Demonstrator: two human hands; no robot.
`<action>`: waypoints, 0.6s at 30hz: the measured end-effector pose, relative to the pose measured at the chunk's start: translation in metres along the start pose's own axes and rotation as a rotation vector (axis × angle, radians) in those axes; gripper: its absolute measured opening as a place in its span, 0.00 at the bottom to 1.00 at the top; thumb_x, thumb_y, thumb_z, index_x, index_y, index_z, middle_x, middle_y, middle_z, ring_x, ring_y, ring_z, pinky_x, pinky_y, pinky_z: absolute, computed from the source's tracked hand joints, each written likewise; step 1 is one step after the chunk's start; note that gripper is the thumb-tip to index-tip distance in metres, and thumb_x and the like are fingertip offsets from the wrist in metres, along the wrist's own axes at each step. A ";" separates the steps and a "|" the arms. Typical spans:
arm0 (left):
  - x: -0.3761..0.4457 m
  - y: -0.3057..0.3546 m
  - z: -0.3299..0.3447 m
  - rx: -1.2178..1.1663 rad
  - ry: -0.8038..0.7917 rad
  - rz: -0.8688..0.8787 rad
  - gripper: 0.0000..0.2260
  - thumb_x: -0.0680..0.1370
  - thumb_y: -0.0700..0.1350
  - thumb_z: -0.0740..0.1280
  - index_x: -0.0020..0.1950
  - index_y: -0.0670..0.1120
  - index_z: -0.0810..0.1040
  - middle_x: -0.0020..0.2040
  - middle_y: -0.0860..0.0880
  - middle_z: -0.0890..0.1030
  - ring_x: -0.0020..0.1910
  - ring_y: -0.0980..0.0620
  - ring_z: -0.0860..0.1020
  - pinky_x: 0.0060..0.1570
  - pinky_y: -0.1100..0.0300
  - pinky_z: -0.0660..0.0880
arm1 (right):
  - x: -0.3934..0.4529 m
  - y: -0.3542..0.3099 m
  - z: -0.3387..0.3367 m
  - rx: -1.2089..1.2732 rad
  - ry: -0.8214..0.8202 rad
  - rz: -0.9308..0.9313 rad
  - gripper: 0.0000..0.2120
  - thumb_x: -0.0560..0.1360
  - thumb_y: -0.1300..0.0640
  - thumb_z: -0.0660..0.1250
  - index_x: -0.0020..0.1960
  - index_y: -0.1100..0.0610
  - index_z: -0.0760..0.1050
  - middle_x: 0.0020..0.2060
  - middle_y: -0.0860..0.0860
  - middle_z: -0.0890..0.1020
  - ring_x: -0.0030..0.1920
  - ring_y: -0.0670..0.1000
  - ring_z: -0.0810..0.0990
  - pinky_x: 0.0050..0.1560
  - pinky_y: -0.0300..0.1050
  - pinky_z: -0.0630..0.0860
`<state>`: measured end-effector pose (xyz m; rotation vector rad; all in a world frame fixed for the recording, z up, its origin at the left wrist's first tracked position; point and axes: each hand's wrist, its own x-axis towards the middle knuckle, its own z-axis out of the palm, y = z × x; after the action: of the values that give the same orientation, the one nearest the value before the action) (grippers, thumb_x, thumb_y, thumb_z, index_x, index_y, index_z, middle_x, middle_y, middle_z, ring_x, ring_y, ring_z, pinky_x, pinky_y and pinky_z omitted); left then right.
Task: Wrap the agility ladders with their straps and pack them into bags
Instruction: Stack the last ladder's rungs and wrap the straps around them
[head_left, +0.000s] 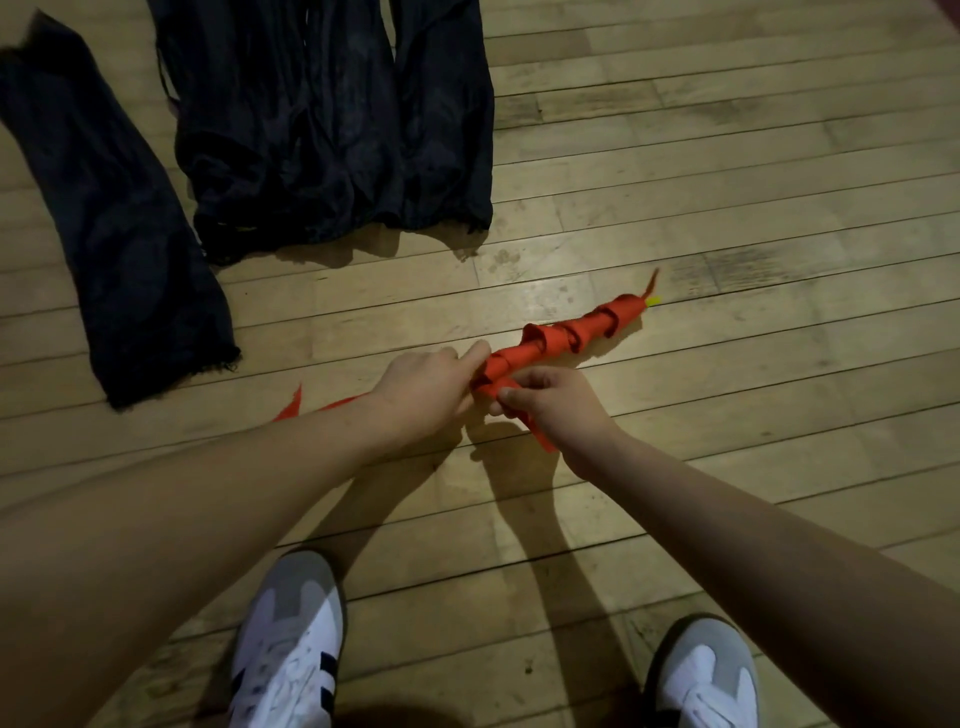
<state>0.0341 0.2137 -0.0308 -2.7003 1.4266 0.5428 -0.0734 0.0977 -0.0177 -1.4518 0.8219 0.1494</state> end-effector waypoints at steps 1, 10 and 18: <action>0.000 0.000 0.000 -0.036 0.013 -0.016 0.20 0.78 0.49 0.65 0.67 0.49 0.62 0.56 0.45 0.76 0.53 0.45 0.77 0.51 0.50 0.76 | 0.000 0.000 0.000 0.002 0.008 0.001 0.04 0.75 0.68 0.65 0.48 0.67 0.79 0.36 0.56 0.82 0.35 0.45 0.78 0.41 0.35 0.74; 0.004 -0.007 -0.004 -0.158 -0.230 -0.096 0.24 0.74 0.56 0.68 0.63 0.44 0.67 0.58 0.46 0.65 0.48 0.47 0.76 0.48 0.51 0.78 | 0.005 0.009 0.003 0.019 0.090 0.022 0.06 0.75 0.68 0.65 0.43 0.63 0.80 0.35 0.54 0.83 0.37 0.46 0.81 0.47 0.41 0.77; 0.005 -0.013 -0.020 -0.369 -0.227 -0.065 0.19 0.76 0.48 0.68 0.60 0.46 0.63 0.54 0.46 0.71 0.45 0.46 0.77 0.43 0.51 0.76 | 0.013 0.000 0.004 -0.013 0.123 -0.012 0.08 0.76 0.66 0.66 0.41 0.60 0.81 0.39 0.56 0.85 0.41 0.48 0.80 0.49 0.43 0.76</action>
<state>0.0528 0.2129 -0.0150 -2.8149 1.2833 1.1684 -0.0621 0.0963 -0.0260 -1.4886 0.9133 0.0569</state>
